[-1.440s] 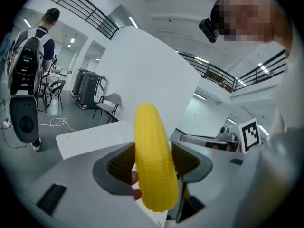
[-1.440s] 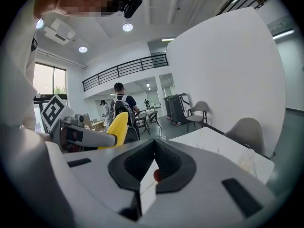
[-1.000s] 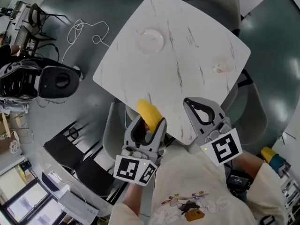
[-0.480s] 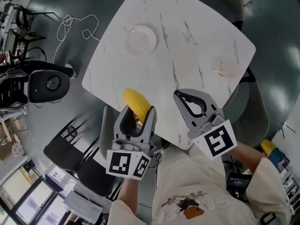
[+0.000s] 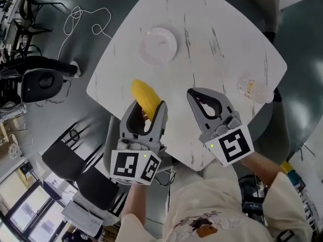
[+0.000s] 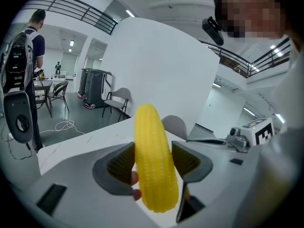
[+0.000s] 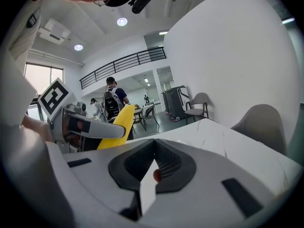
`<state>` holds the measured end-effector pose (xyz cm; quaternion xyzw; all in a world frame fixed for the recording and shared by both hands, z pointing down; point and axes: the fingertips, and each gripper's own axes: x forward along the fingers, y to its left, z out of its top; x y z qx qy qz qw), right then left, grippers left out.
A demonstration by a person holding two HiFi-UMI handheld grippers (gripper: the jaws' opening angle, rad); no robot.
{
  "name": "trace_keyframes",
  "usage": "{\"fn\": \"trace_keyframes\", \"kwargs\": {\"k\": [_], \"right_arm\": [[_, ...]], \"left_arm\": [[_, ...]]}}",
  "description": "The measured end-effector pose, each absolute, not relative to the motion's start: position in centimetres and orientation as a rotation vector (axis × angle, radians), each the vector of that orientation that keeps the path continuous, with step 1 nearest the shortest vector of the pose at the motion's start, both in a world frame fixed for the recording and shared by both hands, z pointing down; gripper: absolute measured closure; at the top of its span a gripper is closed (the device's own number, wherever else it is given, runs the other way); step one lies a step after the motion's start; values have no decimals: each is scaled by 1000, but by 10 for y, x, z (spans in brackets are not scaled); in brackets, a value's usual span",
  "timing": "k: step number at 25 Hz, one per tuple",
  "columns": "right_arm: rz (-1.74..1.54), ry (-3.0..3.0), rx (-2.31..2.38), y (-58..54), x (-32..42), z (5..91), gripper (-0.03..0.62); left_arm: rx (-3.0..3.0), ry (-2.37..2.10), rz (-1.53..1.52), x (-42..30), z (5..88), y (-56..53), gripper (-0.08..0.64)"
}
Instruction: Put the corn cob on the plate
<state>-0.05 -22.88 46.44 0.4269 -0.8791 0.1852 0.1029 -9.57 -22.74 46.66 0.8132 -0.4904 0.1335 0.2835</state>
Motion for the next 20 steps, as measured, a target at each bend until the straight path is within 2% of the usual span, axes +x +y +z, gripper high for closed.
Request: {"fn": "trace_keyframes", "kwargs": {"k": [20], "right_arm": [[497, -2567, 1335, -294, -12, 532, 588]], "left_arm": [[2104, -1274, 374, -87, 562, -301, 310]]}}
